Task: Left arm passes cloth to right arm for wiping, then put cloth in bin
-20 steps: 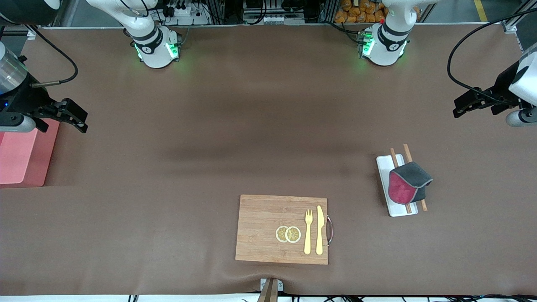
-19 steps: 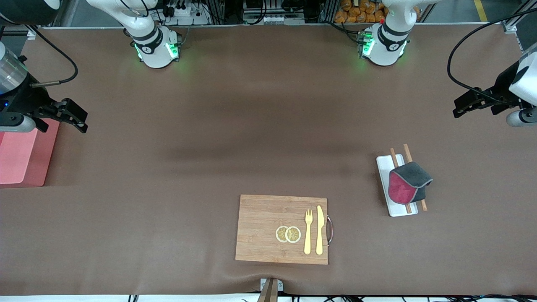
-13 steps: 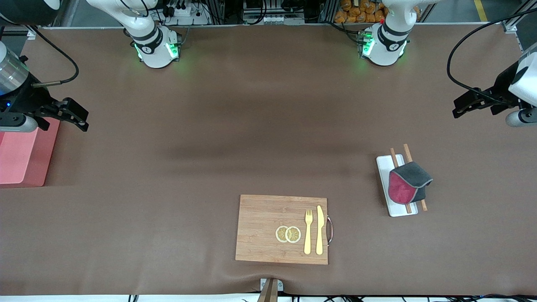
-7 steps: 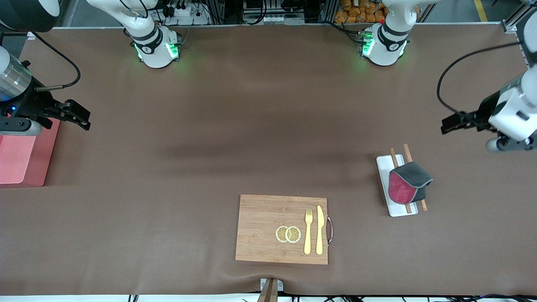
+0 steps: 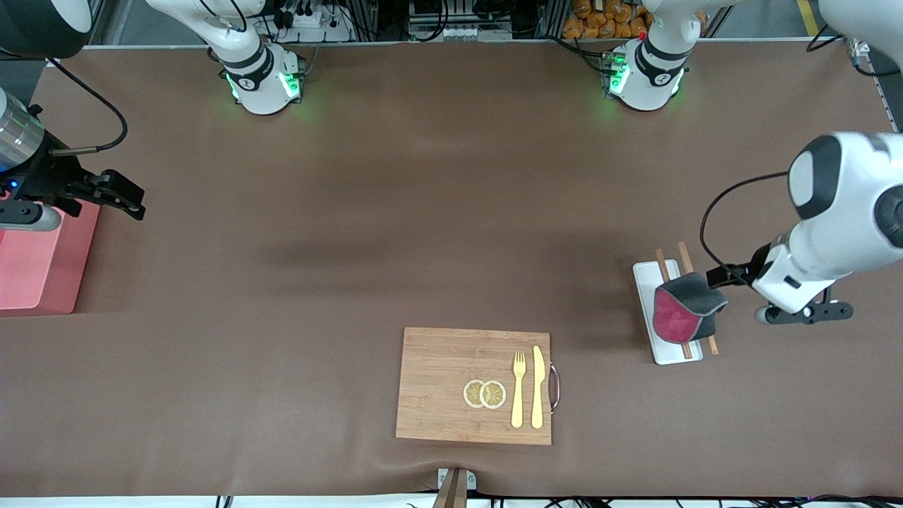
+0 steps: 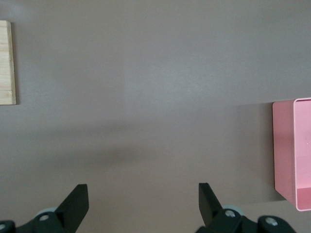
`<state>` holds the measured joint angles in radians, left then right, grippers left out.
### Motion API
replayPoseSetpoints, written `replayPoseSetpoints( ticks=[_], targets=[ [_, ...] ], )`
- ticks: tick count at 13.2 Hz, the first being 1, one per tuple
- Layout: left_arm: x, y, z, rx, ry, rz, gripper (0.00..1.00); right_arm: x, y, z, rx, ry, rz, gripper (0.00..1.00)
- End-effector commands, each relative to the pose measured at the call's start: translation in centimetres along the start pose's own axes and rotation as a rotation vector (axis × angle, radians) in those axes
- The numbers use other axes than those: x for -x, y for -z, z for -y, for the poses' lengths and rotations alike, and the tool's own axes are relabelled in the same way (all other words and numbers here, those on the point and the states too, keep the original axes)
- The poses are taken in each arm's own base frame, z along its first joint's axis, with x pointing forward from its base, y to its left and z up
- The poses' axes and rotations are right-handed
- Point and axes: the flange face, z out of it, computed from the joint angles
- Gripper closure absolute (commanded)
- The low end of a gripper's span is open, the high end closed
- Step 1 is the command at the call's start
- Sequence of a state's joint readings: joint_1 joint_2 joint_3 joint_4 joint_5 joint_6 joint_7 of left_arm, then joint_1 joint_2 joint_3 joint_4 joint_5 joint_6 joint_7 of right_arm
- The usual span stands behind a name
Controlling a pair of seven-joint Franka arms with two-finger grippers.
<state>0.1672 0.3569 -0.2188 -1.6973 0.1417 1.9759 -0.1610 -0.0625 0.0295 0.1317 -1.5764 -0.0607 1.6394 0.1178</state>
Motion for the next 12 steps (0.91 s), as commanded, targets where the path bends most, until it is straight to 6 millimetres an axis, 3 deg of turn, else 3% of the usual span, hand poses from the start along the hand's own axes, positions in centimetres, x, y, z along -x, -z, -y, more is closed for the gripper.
replayPoseSetpoints(
  ticks=[1, 5, 8, 10, 12],
  targets=[
    [-1.0, -2.9, 1.4, -0.005, 0.03, 0.011, 0.0, -0.1, 0.4, -0.7, 0.009, 0.002, -0.008, 0.0],
    [-1.1, -5.3, 0.7, 0.076, 0.135, 0.063, 0.04, -0.9, -2.3, -1.2, 0.006, -0.015, 0.06, 0.0],
    [-1.0, -6.2, 0.5, 0.112, 0.156, 0.084, 0.23, -0.5, -2.3, -0.5, 0.013, -0.042, 0.084, 0.0],
    [-1.0, -6.4, 0.8, 0.143, 0.179, 0.094, 0.23, -0.6, -2.8, -1.1, 0.032, -0.043, 0.098, 0.0],
    [-1.1, -6.8, 0.8, 0.145, 0.182, 0.1, 0.31, -1.0, -4.4, -2.0, 0.049, -0.06, 0.153, 0.0]
  ],
)
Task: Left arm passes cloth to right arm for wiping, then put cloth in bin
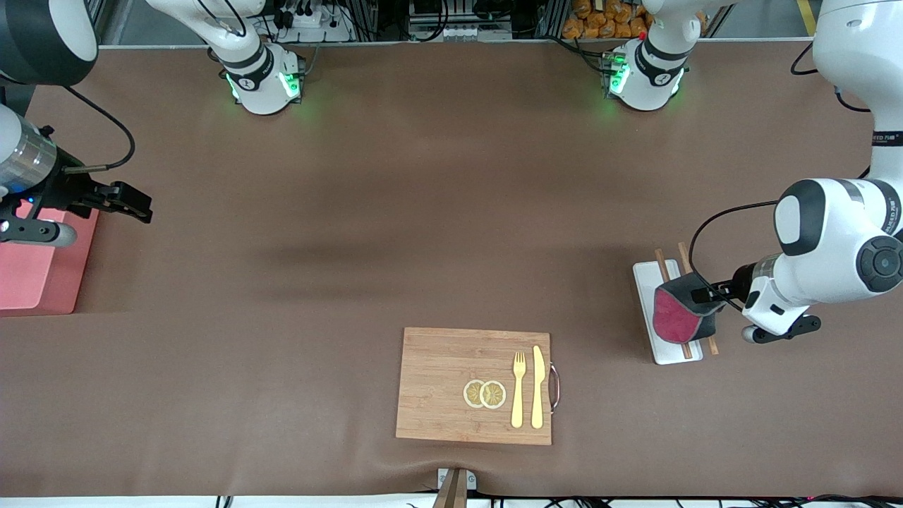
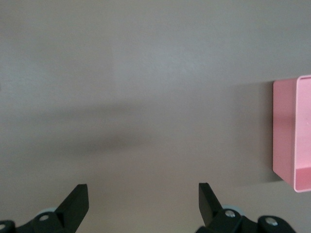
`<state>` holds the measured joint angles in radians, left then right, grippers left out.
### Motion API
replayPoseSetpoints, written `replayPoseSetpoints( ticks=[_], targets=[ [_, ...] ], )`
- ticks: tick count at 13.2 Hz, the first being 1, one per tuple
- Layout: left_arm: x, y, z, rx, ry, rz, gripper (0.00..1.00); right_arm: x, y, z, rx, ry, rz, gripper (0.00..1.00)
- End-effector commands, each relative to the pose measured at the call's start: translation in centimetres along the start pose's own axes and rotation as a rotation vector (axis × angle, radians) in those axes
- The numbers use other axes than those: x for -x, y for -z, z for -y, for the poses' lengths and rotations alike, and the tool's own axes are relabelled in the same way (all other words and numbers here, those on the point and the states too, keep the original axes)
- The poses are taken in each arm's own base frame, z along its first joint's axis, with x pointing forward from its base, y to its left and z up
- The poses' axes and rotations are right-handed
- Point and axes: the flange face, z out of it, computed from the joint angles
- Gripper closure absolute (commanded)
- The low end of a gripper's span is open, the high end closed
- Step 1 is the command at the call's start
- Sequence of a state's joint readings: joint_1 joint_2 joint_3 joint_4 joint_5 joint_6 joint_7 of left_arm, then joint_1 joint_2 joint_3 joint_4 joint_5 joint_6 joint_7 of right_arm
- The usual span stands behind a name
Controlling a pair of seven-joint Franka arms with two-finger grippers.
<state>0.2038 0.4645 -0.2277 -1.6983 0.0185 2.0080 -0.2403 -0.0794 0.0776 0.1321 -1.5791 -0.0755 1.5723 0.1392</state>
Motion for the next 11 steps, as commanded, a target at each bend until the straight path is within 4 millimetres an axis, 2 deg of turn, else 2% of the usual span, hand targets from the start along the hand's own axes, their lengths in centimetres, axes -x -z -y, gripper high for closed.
replayPoseSetpoints(
  ticks=[1, 2, 4, 5, 7, 9, 11],
  targets=[
    [-0.2, -0.2, 0.2, 0.017, 0.024, 0.001, 0.34, -0.5, -1.0, -0.9, 0.025, -0.028, 0.048, 0.0],
    [-0.2, -0.4, 0.1, 0.018, 0.021, 0.002, 0.35, -0.5, -1.0, -1.0, 0.026, -0.033, 0.054, 0.0],
    [-0.3, -0.6, 0.1, 0.019, 0.023, 0.002, 0.38, -0.3, -0.6, -0.4, 0.027, -0.163, 0.053, 0.0],
    [-0.4, -0.6, 0.1, 0.019, 0.023, 0.002, 0.5, 0.0, -0.3, 0.3, 0.026, -0.252, 0.073, 0.0],
    [-0.4, -0.7, 0.1, 0.019, 0.023, 0.004, 0.63, 0.6, 0.8, 2.2, 0.035, -0.328, 0.084, 0.0],
    [-0.4, -0.7, 0.0, 0.019, 0.022, 0.004, 0.77, 0.7, 0.7, 2.7, 0.025, -0.33, 0.093, 0.0],
    [-0.4, -0.7, 0.0, 0.024, 0.025, 0.004, 1.0, 0.7, 0.3, 3.4, -0.009, -0.376, 0.119, 0.0]
  ],
)
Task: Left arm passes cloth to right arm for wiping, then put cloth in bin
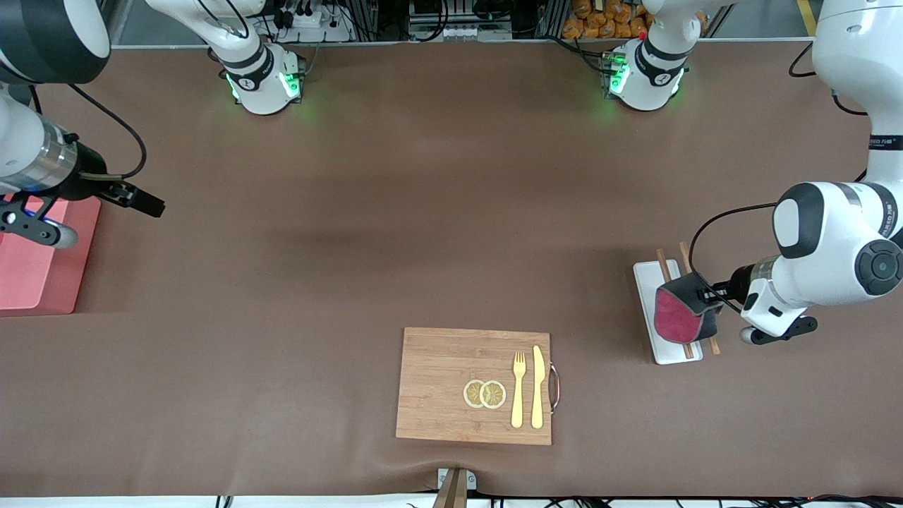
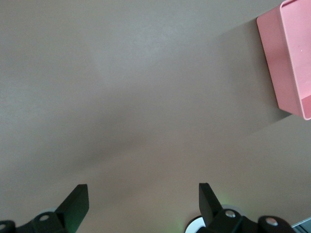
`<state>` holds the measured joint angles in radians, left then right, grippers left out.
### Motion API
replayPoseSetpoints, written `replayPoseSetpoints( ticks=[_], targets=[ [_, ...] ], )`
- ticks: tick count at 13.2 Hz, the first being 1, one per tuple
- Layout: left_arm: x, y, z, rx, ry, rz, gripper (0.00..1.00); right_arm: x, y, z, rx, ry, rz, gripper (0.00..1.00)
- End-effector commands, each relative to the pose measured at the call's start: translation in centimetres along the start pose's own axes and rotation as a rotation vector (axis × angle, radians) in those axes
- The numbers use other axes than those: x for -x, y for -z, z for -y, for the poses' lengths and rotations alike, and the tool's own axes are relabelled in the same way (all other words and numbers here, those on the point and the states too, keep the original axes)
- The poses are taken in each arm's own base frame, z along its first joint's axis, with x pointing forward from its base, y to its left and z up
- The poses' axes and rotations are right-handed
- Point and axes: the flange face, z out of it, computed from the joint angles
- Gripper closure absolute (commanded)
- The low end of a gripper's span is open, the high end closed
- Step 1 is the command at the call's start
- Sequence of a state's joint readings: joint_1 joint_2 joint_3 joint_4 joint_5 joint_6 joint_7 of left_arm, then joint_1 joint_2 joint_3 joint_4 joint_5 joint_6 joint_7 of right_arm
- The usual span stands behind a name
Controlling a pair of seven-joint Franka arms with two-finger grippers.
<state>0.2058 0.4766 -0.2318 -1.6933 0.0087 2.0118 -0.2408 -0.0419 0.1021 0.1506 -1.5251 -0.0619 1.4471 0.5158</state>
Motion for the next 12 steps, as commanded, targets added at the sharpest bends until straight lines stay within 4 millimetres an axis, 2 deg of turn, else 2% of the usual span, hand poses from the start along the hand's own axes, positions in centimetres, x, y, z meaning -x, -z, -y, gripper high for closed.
replayPoseSetpoints(
  ticks=[1, 4, 8, 12],
  targets=[
    [-0.2, -0.1, 0.1, 0.017, 0.024, -0.003, 1.0, 0.1, -0.2, 1.1, -0.053, -0.118, 0.066, 0.0],
    [-0.2, 0.6, -0.2, 0.021, 0.02, -0.014, 1.0, 0.9, -0.9, 3.0, -0.13, -0.265, 0.178, 0.0],
    [0.6, 2.5, -2.9, 0.03, -0.022, -0.042, 1.0, 2.8, -2.5, 7.7, -0.148, -0.416, 0.311, 0.0],
    [2.1, 4.9, -5.8, 0.046, -0.069, -0.069, 1.0, 3.6, -4.4, 11.2, -0.154, -0.494, 0.423, 0.0]
  ],
)
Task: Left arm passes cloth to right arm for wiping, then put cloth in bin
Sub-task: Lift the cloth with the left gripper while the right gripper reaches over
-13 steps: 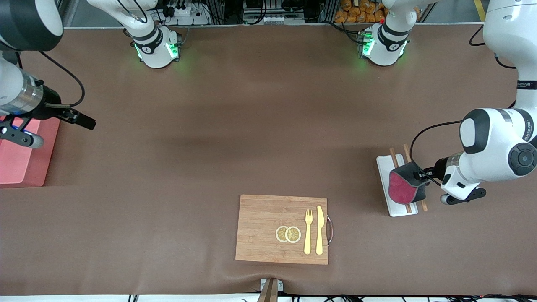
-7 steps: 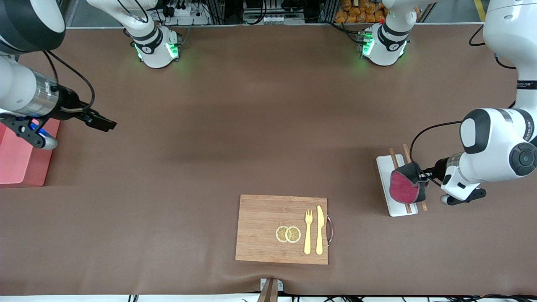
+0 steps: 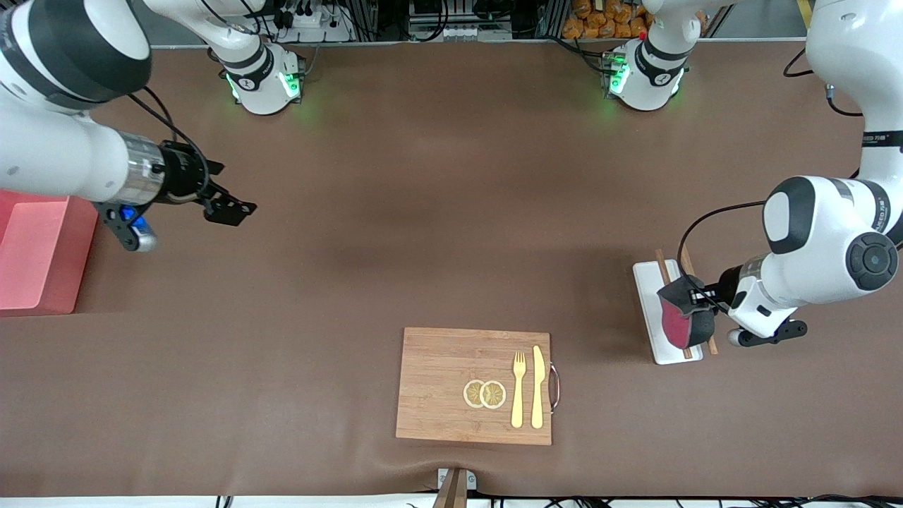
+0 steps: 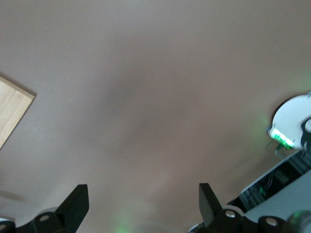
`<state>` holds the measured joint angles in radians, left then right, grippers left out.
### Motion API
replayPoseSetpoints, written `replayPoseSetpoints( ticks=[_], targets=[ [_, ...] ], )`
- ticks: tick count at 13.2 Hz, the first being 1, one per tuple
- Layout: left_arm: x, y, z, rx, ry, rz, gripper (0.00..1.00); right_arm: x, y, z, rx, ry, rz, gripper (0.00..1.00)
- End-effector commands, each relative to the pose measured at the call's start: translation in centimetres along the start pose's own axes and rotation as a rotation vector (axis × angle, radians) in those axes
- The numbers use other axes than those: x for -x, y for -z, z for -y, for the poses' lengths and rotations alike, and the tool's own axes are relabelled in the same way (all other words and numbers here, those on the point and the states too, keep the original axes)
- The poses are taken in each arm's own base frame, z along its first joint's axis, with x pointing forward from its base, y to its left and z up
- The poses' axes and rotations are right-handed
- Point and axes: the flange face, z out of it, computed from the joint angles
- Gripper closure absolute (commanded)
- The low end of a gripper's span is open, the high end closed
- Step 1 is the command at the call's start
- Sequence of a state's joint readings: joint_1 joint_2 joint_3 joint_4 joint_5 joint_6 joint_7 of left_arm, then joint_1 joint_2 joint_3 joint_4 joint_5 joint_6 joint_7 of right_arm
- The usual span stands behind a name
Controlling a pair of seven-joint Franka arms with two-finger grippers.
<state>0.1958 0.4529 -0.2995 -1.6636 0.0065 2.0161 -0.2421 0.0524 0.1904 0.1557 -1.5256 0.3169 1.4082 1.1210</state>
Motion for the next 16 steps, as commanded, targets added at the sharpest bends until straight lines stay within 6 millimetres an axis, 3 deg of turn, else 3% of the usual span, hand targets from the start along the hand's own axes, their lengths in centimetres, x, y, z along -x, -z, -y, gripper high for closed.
replayPoseSetpoints(
  ticks=[1, 4, 6, 10, 13, 14, 16],
  targets=[
    [1.3, 2.6, -1.8, 0.016, -0.006, -0.024, 1.0, 0.6, -1.4, 2.0, -0.004, -0.082, 0.087, 0.0],
    [2.7, 4.5, -5.3, 0.032, -0.015, -0.046, 1.0, 1.0, -3.4, 4.9, -0.061, -0.23, 0.233, 0.0],
    [4.1, 5.8, -8.6, 0.05, -0.03, -0.06, 1.0, 3.0, -5.5, 7.8, -0.088, -0.338, 0.25, 0.0],
    [8.2, 8.7, -19.8, 0.147, 0.082, -0.073, 1.0, 3.8, -9.5, 11.5, -0.118, -0.417, 0.305, 0.0],
    [12.3, 8.9, -28.5, 0.193, 0.157, -0.057, 1.0, 4.7, -11.8, 13.7, -0.151, -0.434, 0.373, 0.0],
    [13.4, 9.0, -30.6, 0.206, 0.171, -0.058, 1.0, 4.4, -12.7, 14.4, -0.168, -0.445, 0.379, 0.0],
    [14.3, 8.9, -32.5, 0.241, 0.201, -0.063, 1.0, 5.0, -14.6, 15.5, -0.167, -0.449, 0.391, 0.0]
  ],
)
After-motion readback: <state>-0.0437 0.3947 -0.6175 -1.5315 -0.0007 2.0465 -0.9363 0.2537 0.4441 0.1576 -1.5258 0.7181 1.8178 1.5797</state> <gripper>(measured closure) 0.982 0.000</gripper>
